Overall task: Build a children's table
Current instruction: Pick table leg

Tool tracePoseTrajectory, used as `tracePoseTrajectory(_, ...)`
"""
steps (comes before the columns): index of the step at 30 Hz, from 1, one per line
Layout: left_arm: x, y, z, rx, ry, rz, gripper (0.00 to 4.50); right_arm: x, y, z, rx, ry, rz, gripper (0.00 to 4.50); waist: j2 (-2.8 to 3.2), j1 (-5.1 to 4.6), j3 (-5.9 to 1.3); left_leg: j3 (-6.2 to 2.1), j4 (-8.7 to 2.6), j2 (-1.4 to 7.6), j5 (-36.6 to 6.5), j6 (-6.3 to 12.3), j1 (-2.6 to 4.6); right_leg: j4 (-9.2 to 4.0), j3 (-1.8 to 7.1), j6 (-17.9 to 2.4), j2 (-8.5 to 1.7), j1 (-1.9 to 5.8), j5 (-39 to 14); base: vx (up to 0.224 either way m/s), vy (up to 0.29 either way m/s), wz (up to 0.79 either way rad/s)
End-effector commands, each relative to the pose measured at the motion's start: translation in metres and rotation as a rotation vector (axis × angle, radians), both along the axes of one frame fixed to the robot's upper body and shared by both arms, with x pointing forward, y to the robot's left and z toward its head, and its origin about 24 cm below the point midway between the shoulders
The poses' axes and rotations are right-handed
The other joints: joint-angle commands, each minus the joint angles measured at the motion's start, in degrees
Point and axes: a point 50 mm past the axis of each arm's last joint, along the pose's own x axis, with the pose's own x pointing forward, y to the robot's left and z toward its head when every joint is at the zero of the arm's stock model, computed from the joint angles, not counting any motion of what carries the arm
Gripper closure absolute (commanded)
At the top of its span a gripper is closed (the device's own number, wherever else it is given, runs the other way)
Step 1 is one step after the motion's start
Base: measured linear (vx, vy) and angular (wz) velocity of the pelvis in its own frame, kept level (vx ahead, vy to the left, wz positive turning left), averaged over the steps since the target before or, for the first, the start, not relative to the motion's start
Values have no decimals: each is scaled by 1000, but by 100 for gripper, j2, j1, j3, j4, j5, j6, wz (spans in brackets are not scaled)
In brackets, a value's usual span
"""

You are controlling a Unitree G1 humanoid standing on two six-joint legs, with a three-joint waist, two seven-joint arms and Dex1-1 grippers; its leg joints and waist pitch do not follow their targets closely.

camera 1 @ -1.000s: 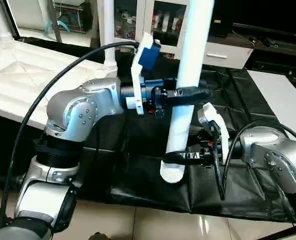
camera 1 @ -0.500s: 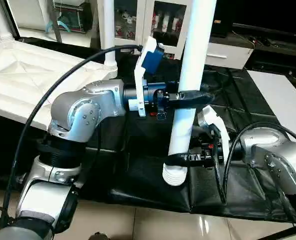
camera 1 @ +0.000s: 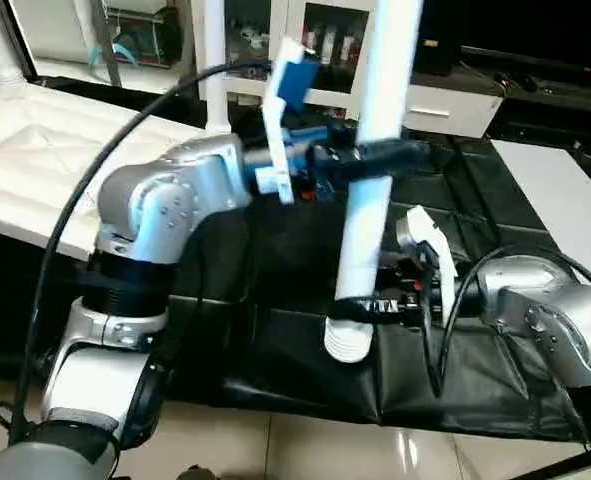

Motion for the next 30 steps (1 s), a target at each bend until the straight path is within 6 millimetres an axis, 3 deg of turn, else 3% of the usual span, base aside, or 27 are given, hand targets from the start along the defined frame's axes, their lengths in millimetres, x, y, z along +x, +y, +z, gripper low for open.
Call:
tracePoseTrajectory(1,8,20,0,-4,28,114,119,8,-13,22,53,-78,-75,264,93,23,-387,153,-429,-100,-732,-41,86,-313,27,-1485,-47,344,-86,0,0,0)
tracePoseTrajectory(6,8,40,-4,0,32,190,78,22,-29,30,75,-103,-233,264,120,0,-379,157,-442,-107,-768,-103,84,-319,18,-1473,-37,336,-164,0,0,0)
tracePoseTrajectory(7,4,52,-11,20,31,227,67,28,-36,33,120,-90,-326,264,117,7,-391,156,-437,-105,-718,-105,97,-307,18,-1484,-43,332,-119,0,0,0)
tracePoseTrajectory(10,0,59,-21,77,4,255,59,27,-33,36,182,-65,-323,264,119,5,-390,160,-449,-101,-655,-75,92,-306,10,-1449,-29,331,-84,0,0,0)
tracePoseTrajectory(12,0,58,-21,78,7,261,59,27,-32,35,184,-61,-319,264,149,12,-394,161,-447,-94,-696,-89,114,-308,9,-1447,-34,313,-85,0,0,0)
tracePoseTrajectory(16,8,55,-16,67,-27,344,59,26,-24,37,200,-61,-285,264,111,30,-372,163,-468,-91,-846,-131,92,-338,14,-1393,-51,325,-290,0,0,0)
tracePoseTrajectory(20,19,57,-15,65,-25,452,59,27,-21,39,217,-59,-279,264,112,28,-381,159,-458,-106,-781,-145,84,-334,21,-1289,-55,334,-334,0,0,0)
tracePoseTrajectory(23,31,56,-19,128,-25,577,59,24,-17,36,191,-65,-252,264,54,30,-382,161,-452,-101,-678,-105,68,-343,20,-1229,-55,342,-258,0,0,0)
tracePoseTrajectory(24,33,55,-21,146,-24,601,59,23,-16,35,181,-68,-244,264,80,39,-384,154,-449,-103,-616,-97,70,-336,20,-1201,-56,338,-229,0,0,0)
tracePoseTrajectory(30,43,20,-18,177,-59,583,59,22,-4,27,160,-58,-209,264,67,81,-402,165,-435,-105,-483,-95,75,-330,25,-1254,-72,331,-84,0,0,0)
